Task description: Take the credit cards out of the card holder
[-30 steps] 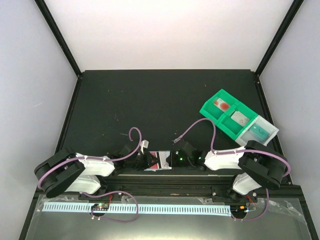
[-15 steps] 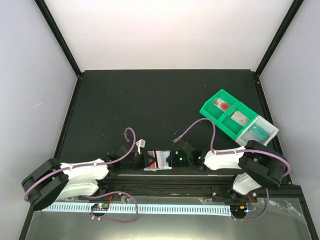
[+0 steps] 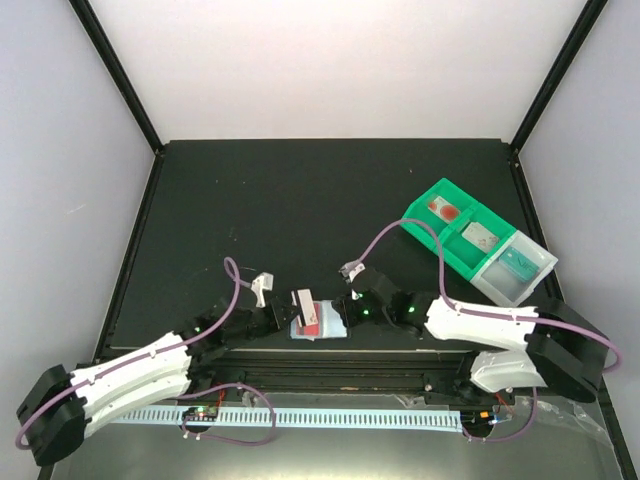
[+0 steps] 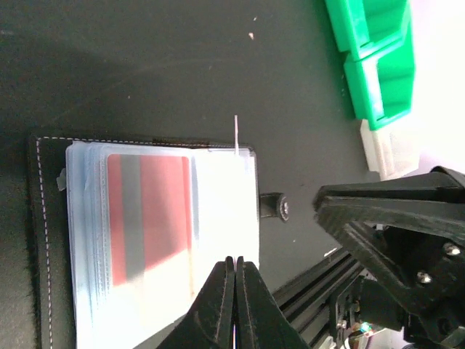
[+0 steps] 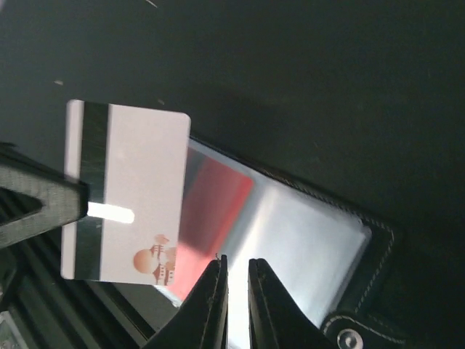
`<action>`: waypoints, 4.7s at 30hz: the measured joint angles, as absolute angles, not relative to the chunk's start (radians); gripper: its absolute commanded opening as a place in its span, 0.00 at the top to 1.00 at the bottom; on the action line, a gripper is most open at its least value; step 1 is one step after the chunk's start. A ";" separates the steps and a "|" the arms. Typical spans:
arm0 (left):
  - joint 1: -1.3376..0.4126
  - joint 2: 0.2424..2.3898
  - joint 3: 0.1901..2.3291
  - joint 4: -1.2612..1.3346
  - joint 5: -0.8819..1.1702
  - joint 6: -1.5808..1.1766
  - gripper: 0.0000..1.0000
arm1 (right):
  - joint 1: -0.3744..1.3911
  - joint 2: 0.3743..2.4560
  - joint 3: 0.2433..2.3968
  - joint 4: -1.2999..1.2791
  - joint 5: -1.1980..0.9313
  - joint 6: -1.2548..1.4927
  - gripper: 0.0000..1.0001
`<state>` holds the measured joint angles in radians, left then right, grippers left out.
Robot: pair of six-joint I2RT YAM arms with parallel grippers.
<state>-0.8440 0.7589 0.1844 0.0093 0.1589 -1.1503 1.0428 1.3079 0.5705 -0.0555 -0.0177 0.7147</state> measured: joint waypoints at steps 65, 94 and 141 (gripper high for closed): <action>-0.830 0.327 0.207 -0.119 0.204 -1.699 0.16 | 1.295 1.109 0.383 0.488 0.226 -0.785 0.99; -0.830 0.302 0.456 -0.521 -0.107 -1.023 0.01 | 0.871 0.762 0.581 -0.122 0.357 0.317 0.99; -0.830 0.236 0.422 -0.628 -0.158 -0.984 0.01 | -0.194 1.285 0.849 -0.446 -0.088 0.529 0.99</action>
